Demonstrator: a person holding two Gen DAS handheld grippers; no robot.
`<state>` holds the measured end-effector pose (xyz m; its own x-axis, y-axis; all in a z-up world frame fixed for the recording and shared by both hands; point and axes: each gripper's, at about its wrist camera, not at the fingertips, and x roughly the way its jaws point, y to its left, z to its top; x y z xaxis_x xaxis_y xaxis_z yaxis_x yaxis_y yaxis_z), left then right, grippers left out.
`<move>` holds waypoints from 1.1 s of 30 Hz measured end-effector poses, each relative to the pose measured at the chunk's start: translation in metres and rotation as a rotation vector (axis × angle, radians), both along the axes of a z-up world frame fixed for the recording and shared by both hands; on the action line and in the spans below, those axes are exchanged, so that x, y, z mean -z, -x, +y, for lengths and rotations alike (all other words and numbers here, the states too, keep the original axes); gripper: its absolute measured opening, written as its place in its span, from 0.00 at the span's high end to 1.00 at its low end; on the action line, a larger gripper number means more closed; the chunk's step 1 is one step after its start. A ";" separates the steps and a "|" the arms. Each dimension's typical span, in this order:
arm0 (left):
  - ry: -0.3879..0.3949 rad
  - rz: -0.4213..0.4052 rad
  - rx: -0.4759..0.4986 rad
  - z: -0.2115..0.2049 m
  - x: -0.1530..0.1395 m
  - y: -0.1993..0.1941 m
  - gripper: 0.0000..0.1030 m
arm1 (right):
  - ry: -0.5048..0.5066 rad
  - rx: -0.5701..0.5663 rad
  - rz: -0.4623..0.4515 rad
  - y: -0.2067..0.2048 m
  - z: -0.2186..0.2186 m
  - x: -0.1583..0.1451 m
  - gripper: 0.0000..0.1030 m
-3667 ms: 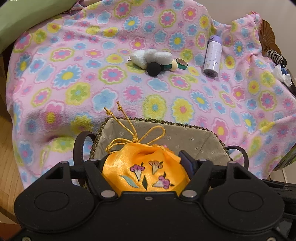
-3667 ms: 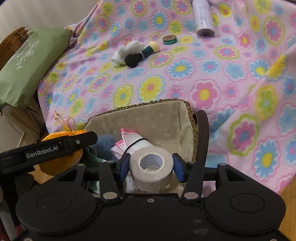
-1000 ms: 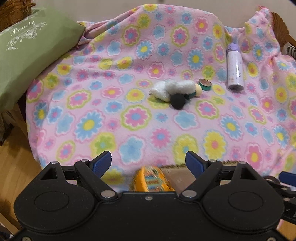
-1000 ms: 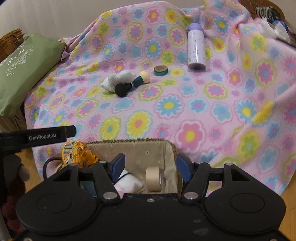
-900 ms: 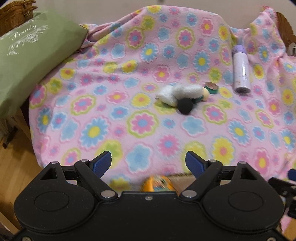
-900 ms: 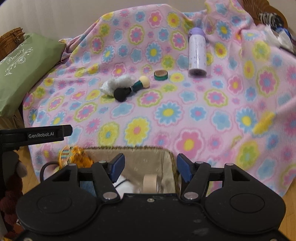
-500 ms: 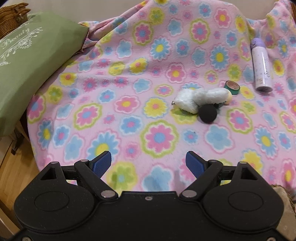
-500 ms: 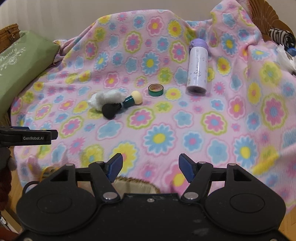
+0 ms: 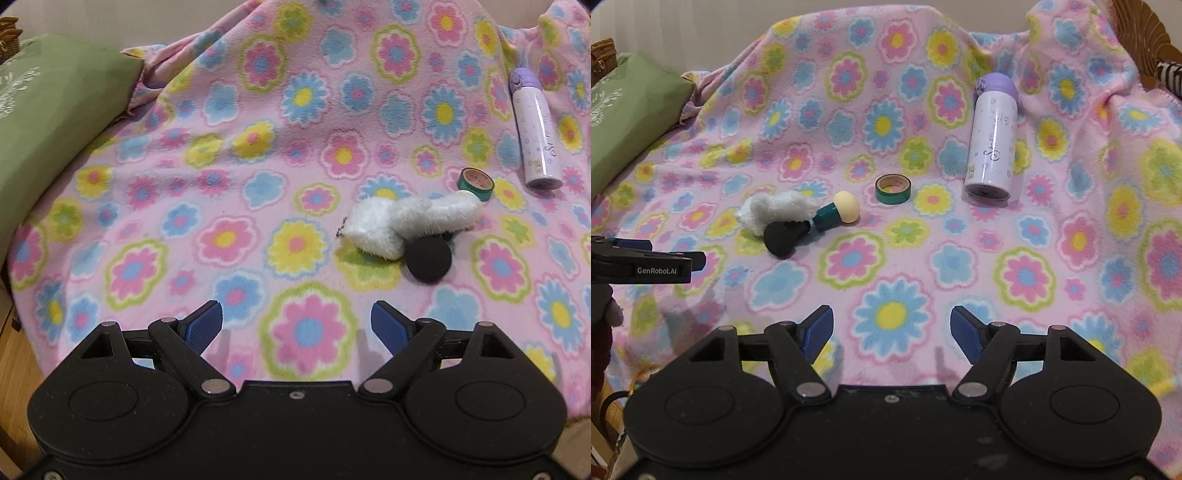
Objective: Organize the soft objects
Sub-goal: 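Move both tools back over the blanket toward the white plush bear, then grasp the white plush bear with the left tool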
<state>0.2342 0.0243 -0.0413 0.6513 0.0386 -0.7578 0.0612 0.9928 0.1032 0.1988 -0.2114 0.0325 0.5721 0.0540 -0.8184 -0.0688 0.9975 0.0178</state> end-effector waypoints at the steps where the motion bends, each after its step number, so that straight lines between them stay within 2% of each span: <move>1: 0.002 -0.002 0.002 0.000 0.003 -0.004 0.18 | -0.001 -0.001 0.005 -0.004 0.000 0.003 0.32; 15: 0.042 -0.082 0.067 -0.012 0.024 -0.043 0.18 | -0.022 0.005 0.033 -0.058 -0.002 0.036 0.32; 22: 0.023 -0.113 0.110 -0.031 0.021 -0.071 0.13 | -0.035 0.006 0.021 -0.075 0.000 0.046 0.32; 27: 0.045 -0.129 0.091 -0.042 0.014 -0.096 0.13 | -0.050 0.005 -0.003 -0.084 0.001 0.050 0.31; 33: 0.094 -0.128 0.012 -0.037 0.017 -0.120 0.13 | -0.039 0.011 -0.015 -0.095 0.002 0.058 0.30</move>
<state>0.3542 -0.0129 -0.0585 0.7429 -0.0372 -0.6684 0.0655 0.9977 0.0172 0.2938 -0.2096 -0.0255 0.5851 0.0799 -0.8070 -0.0587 0.9967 0.0561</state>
